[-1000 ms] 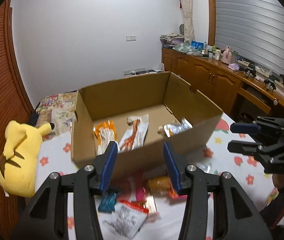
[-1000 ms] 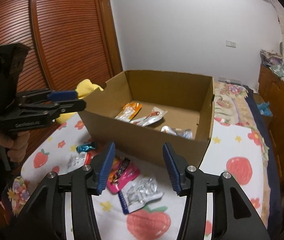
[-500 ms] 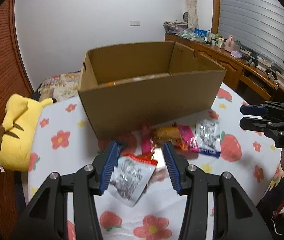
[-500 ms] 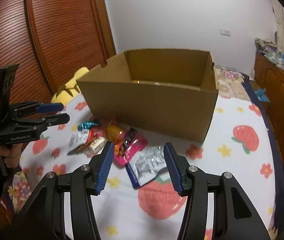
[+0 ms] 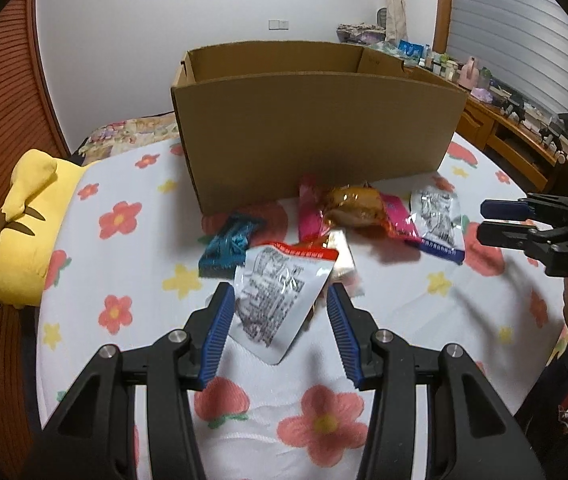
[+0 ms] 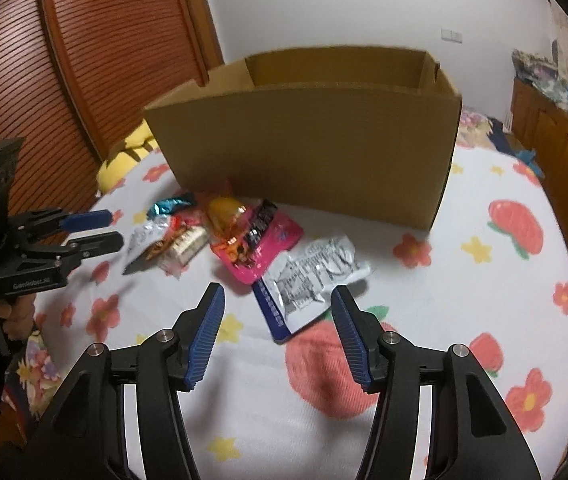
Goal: Organize snacks
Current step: 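Move both tools back from the box toward the remaining snacks, then grasp the white printed pouch with the left tool while the right tool grasps the foil sachet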
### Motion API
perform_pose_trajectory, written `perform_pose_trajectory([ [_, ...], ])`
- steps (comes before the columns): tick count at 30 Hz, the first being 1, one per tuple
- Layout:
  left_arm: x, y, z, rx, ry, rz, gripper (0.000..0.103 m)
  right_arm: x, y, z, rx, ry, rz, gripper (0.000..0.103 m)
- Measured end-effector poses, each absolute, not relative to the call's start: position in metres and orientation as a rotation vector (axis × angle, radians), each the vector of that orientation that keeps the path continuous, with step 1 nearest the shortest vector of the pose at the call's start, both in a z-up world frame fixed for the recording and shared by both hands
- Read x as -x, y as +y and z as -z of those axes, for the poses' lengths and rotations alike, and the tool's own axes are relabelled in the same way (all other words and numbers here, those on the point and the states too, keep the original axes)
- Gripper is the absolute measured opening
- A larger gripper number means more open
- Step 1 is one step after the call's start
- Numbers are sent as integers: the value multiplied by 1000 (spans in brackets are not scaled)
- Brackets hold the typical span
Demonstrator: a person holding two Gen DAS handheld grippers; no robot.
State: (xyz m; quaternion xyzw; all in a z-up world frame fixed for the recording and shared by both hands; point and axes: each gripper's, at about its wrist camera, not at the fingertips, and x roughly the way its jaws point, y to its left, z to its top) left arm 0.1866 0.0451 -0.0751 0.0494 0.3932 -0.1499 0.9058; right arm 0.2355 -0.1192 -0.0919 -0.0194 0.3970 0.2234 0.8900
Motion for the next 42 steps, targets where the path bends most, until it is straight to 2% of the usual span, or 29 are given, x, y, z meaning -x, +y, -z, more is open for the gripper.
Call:
perform_pose_trajectory([
  [10,-191,50,92,-90,842,307,48,-254,-124,116,3,891,-429,59],
  [23,-193,48,90,-81,840,317,48,-285,-118,117,-8,896,-388,60],
  [40,-206,39,92,-107,857,332,48,-290,-105,119,116,881,-358,60],
  [42,-209,40,92,-110,863,327,50,-289,-106,120,122,876,-367,58],
])
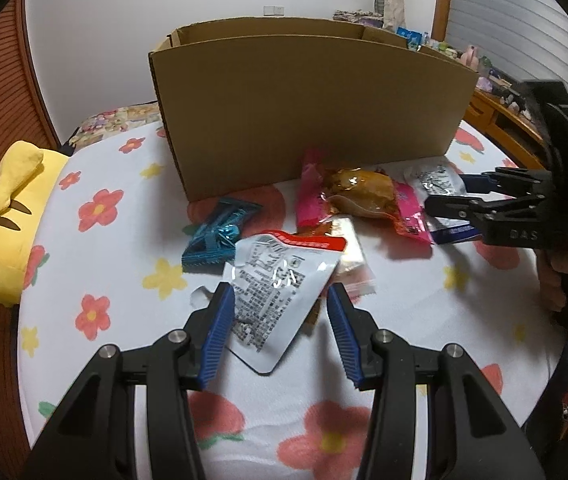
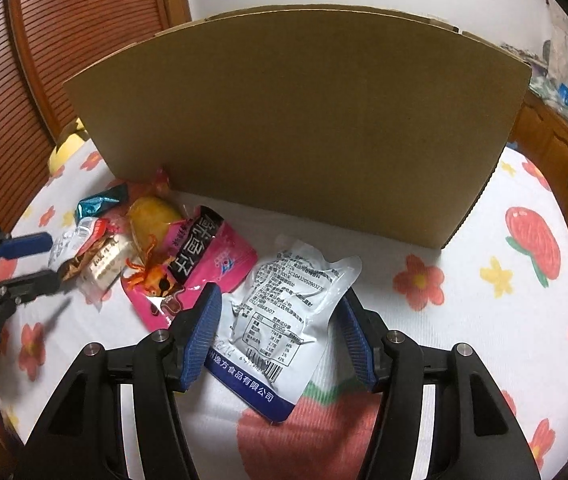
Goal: Organize snacks
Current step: 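Grasp the white printed pouch with the left tool while the right tool grasps the foil sachet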
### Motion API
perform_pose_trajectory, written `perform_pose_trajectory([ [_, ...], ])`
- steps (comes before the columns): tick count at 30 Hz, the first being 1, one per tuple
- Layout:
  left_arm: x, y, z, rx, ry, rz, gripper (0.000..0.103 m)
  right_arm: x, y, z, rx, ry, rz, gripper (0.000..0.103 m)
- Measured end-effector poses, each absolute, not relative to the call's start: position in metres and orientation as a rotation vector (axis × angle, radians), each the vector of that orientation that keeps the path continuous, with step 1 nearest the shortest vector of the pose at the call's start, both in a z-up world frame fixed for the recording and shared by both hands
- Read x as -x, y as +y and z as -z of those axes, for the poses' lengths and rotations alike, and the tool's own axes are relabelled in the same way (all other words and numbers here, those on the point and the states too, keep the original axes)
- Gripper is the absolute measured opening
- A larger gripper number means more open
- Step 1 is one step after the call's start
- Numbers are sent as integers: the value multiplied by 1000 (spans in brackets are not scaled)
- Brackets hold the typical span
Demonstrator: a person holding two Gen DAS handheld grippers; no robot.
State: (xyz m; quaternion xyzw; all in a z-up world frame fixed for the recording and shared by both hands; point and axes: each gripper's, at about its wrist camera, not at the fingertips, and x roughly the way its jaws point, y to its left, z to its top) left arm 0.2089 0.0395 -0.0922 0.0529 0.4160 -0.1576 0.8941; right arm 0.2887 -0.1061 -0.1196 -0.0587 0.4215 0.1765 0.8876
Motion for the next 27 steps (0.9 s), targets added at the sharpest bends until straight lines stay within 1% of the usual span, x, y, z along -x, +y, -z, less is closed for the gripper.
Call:
perform_pose_trajectory([
  [1,-211,40,93,-107,870,326,52,-289,-102,121,120,875,-377,53],
  [2,-213,41,95,-104,877,328,52,-288,-103,121,117,874,-383,52],
  [4,-217,41,97,-100,884,328,54,-286,-108,120,99,873,-394,43],
  [8,-223,41,105,-108,897,313,58,-280,-116,119,70,880,-421,37],
  [12,-223,42,106,-105,885,311,58,-269,-125,117,31,873,-457,34],
  [13,-222,42,106,-106,882,313,56,-267,-126,116,21,870,-460,33],
  [15,-220,42,106,-111,878,317,46,-262,-130,114,3,863,-468,30],
  [18,-215,39,105,-128,878,330,40,-255,-132,115,-1,862,-477,29],
  [24,-197,34,99,-146,878,366,35,-244,-134,114,-17,850,-488,28],
  [27,-187,32,96,-139,886,386,35,-238,-138,112,-22,840,-492,26],
])
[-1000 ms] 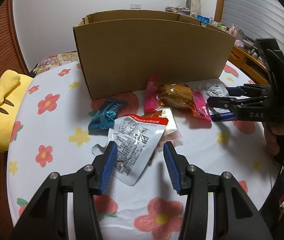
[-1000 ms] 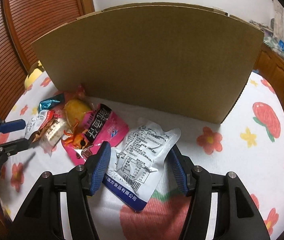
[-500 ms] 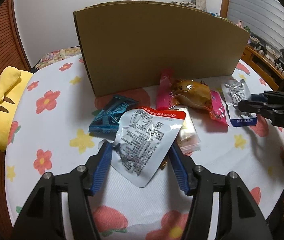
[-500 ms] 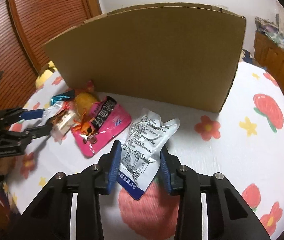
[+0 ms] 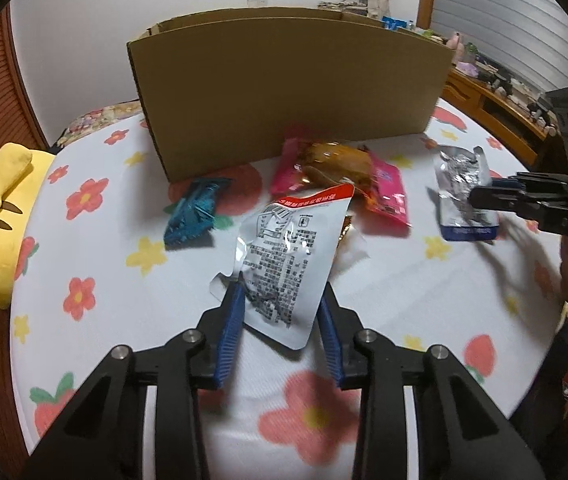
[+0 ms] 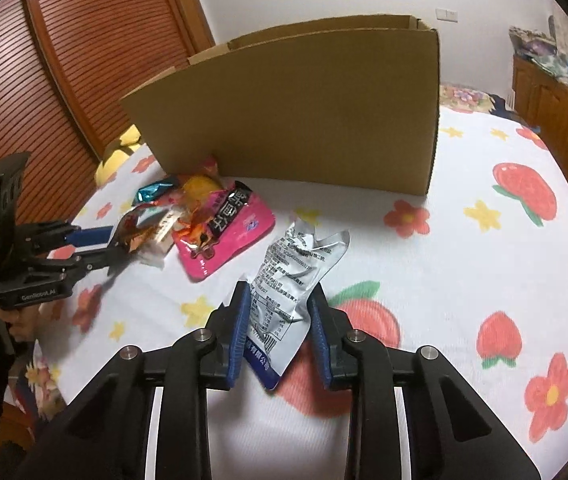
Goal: Organize snacks
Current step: 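Grasp the white printed pouch with the left tool while the right tool grasps the foil sachet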
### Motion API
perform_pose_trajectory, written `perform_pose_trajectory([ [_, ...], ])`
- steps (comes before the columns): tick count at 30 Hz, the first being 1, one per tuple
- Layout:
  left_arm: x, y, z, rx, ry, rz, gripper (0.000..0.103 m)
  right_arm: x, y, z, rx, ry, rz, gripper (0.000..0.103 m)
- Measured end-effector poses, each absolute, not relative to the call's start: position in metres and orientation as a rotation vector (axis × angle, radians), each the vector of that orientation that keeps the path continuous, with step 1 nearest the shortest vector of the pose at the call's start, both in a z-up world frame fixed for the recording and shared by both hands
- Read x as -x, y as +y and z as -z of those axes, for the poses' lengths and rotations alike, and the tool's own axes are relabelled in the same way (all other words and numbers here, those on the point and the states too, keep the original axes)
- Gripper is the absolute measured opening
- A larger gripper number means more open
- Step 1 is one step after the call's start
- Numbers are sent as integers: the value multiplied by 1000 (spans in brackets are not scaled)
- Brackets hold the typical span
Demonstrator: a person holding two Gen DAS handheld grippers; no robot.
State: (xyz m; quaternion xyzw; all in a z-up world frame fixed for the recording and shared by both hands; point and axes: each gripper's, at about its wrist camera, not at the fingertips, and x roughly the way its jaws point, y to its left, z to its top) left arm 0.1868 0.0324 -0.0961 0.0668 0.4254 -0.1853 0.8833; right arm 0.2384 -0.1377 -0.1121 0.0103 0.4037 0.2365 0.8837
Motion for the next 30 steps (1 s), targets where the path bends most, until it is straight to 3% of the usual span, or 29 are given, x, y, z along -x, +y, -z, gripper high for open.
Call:
perform_pose_trajectory([
  [5,-174,27,89,-156,863,391,39,-231,-141,110,-15,830,-491,25],
  [11,-173,21,73,-184,811,407,56,-225,-142,109,-19,816,-490,23],
  [30,-218,23,106,-195,915,394,63,-212,-145,106,-46,791,-541,11],
])
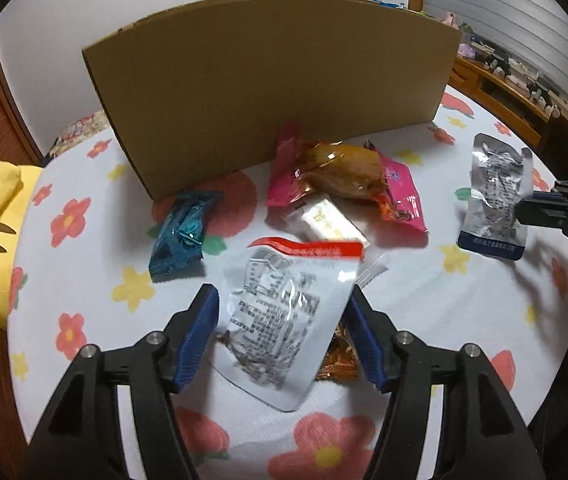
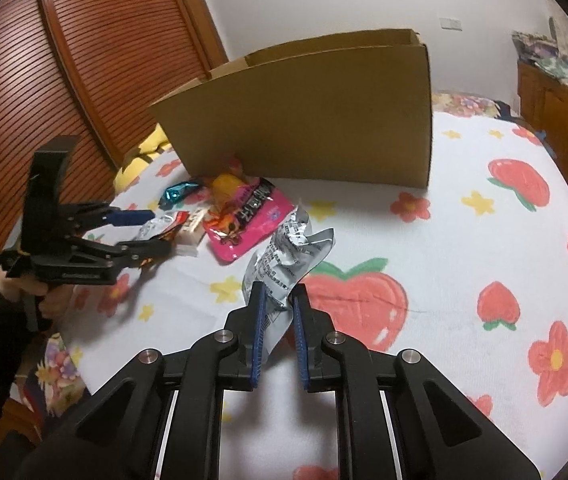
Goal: Organize snacks
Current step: 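Grasp the white printed pouch with the left tool while the right tool grasps the foil sachet, then carry the white pouch with the left tool while the right tool carries the foil sachet to the box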
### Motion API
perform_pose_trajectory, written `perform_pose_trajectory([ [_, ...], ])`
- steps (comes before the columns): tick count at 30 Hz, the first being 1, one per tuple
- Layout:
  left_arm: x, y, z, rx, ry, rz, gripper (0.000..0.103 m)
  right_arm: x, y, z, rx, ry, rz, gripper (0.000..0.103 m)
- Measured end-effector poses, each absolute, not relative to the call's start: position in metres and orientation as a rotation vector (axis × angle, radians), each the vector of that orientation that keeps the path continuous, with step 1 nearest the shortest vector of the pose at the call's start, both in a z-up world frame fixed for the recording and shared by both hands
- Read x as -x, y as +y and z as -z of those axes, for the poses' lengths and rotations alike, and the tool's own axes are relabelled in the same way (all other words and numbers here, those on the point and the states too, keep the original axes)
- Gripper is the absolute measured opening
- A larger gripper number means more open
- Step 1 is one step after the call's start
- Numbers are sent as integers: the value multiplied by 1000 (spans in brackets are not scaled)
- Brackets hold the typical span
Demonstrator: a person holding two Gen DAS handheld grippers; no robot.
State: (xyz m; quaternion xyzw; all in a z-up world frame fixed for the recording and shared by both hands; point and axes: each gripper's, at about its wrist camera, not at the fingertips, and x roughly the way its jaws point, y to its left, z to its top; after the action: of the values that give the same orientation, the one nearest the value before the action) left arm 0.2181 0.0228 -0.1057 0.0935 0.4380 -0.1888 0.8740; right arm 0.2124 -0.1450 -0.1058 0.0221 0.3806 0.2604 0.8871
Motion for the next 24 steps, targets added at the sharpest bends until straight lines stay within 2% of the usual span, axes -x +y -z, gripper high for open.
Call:
perform_pose_trajectory([
  [3,-218,30,105,-136,918,417,56,-210,-141,103,-41,781,-550,10],
  [6,-217,35,103,-122,922,421,55,-209,-139,99,-35,770,-552,4],
  [24,-191,44,75,-89,832,432,54,-210,-130,92,-1,759,-555,0],
])
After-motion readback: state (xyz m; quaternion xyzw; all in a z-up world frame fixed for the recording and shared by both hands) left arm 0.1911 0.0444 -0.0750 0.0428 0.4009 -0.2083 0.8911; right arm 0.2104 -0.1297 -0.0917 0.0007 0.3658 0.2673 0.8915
